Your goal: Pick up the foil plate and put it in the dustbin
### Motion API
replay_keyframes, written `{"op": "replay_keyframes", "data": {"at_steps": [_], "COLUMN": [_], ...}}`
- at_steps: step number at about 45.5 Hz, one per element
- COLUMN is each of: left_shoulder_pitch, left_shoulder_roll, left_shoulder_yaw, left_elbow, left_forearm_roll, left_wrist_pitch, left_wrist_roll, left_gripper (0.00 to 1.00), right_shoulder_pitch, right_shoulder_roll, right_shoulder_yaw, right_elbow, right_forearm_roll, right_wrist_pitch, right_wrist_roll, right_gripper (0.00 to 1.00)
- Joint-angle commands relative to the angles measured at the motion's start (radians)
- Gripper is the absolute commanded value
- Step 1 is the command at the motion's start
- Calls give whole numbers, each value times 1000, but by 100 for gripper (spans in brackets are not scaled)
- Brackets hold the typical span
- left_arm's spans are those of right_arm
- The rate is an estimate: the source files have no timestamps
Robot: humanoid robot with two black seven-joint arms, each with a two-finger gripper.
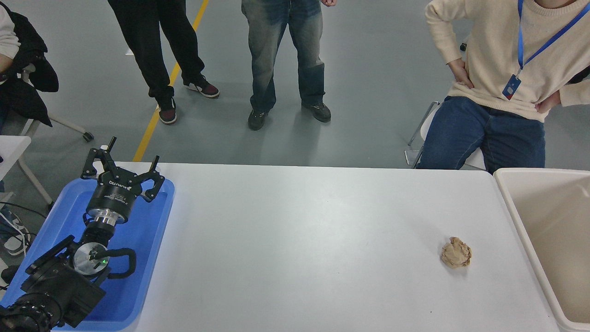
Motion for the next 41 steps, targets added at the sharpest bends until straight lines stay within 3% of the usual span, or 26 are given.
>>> {"op": "replay_keyframes", "data": {"at_steps": [1,7,11,20,41], "left_shoulder_pitch": [0,0,0,0,-2], "left_shoulder_roll": [-1,-2,-2,-2,-2], "left_shoulder_yaw": [0,0,0,0,0], "left_elbow": [0,0,0,0,-1], "left_forearm_roll": [0,0,0,0,0], "left_wrist_pitch": [0,0,0,-1,-1], "left_wrist_roll": [0,0,0,2,5], "left_gripper": [100,100,100,100,100], "right_shoulder_pitch": [29,79,144,317,786], "right_shoulder_roll": [-12,-22,-114,-211,-269], "right_shoulder_yaw": [-29,-61,-162,-328,-745], "right_elbow": [52,113,330,613,1067], "right_forearm_roll": [-63,-160,-246,-247,-306], "right_wrist_pitch": [0,0,0,5,10], "right_wrist_roll": [1,1,1,1,3], "right_gripper": [99,100,100,100,100]}}
